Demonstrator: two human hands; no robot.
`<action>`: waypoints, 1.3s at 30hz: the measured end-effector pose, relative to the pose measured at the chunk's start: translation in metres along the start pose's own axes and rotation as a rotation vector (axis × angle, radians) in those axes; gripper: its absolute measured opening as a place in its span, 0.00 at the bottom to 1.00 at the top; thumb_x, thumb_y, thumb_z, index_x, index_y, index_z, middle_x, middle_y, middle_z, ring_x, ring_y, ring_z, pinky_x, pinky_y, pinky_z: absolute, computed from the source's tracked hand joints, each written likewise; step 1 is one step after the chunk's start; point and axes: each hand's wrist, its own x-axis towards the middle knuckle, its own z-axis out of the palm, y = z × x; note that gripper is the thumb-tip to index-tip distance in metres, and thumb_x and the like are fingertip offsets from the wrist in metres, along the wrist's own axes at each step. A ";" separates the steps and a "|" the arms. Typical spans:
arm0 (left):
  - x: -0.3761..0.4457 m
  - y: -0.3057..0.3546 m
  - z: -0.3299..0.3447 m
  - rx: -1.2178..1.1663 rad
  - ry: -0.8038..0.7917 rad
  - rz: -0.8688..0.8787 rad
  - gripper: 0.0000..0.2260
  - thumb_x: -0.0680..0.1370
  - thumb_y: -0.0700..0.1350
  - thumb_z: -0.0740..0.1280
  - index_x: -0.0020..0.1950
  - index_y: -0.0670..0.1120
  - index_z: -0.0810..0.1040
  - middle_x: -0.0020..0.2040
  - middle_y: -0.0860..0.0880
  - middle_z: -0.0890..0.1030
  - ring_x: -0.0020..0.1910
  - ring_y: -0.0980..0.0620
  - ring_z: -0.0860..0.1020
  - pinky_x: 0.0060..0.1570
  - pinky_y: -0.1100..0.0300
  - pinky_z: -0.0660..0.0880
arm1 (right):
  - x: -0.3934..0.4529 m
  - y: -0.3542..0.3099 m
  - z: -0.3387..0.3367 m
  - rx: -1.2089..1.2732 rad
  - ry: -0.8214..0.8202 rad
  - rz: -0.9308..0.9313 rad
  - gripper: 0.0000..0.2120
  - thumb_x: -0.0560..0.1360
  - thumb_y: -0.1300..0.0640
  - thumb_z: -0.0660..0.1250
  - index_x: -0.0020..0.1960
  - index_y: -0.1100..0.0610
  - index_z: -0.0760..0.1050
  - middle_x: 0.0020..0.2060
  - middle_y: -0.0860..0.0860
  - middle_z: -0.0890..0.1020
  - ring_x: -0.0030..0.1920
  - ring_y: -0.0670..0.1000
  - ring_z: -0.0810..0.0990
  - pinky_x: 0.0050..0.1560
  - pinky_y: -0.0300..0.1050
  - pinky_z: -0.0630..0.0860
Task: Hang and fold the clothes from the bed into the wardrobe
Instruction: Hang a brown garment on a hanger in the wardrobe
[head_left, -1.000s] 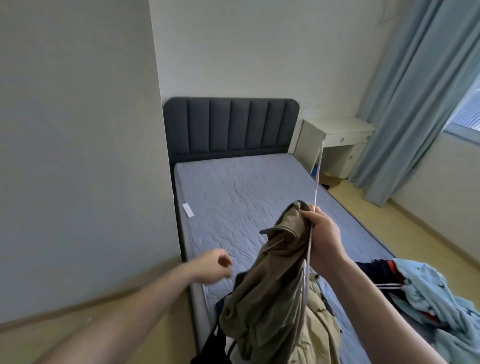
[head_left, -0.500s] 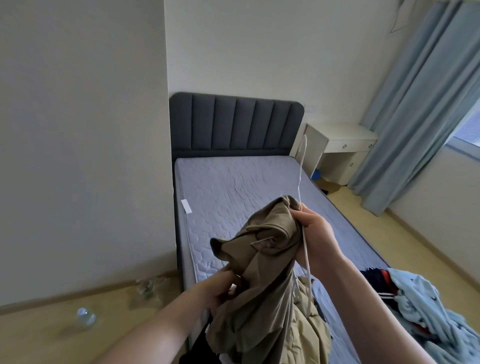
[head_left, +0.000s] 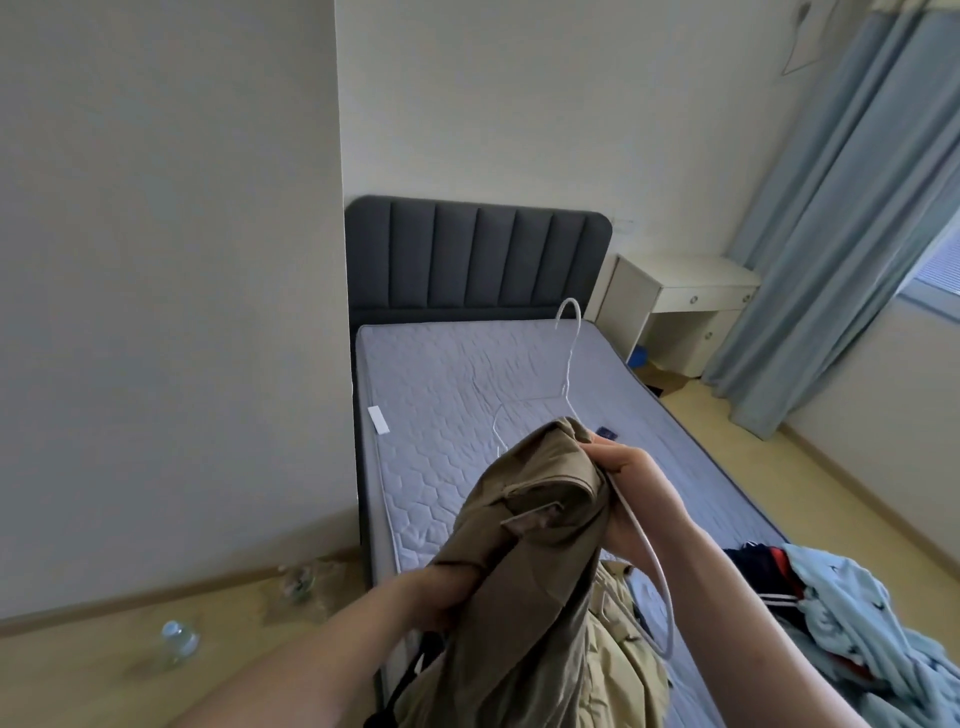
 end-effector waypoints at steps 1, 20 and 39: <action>-0.006 0.002 -0.005 0.082 0.035 0.055 0.16 0.80 0.50 0.69 0.65 0.45 0.78 0.54 0.52 0.86 0.54 0.56 0.84 0.56 0.62 0.80 | -0.003 -0.002 -0.007 -0.003 0.014 -0.008 0.04 0.71 0.67 0.64 0.43 0.62 0.76 0.34 0.56 0.76 0.30 0.51 0.78 0.33 0.43 0.80; -0.095 0.085 -0.076 -0.043 0.404 0.637 0.15 0.82 0.44 0.60 0.35 0.50 0.70 0.34 0.50 0.70 0.37 0.51 0.71 0.40 0.61 0.71 | 0.019 0.033 -0.139 -0.199 0.425 0.052 0.10 0.81 0.70 0.58 0.55 0.62 0.76 0.47 0.58 0.81 0.40 0.53 0.83 0.40 0.46 0.78; -0.084 0.070 -0.081 1.374 0.676 0.935 0.19 0.70 0.29 0.59 0.49 0.53 0.72 0.50 0.58 0.73 0.51 0.52 0.72 0.41 0.55 0.74 | -0.016 0.022 -0.135 -1.177 0.263 -0.106 0.05 0.81 0.50 0.68 0.53 0.50 0.79 0.39 0.52 0.81 0.27 0.48 0.72 0.29 0.41 0.72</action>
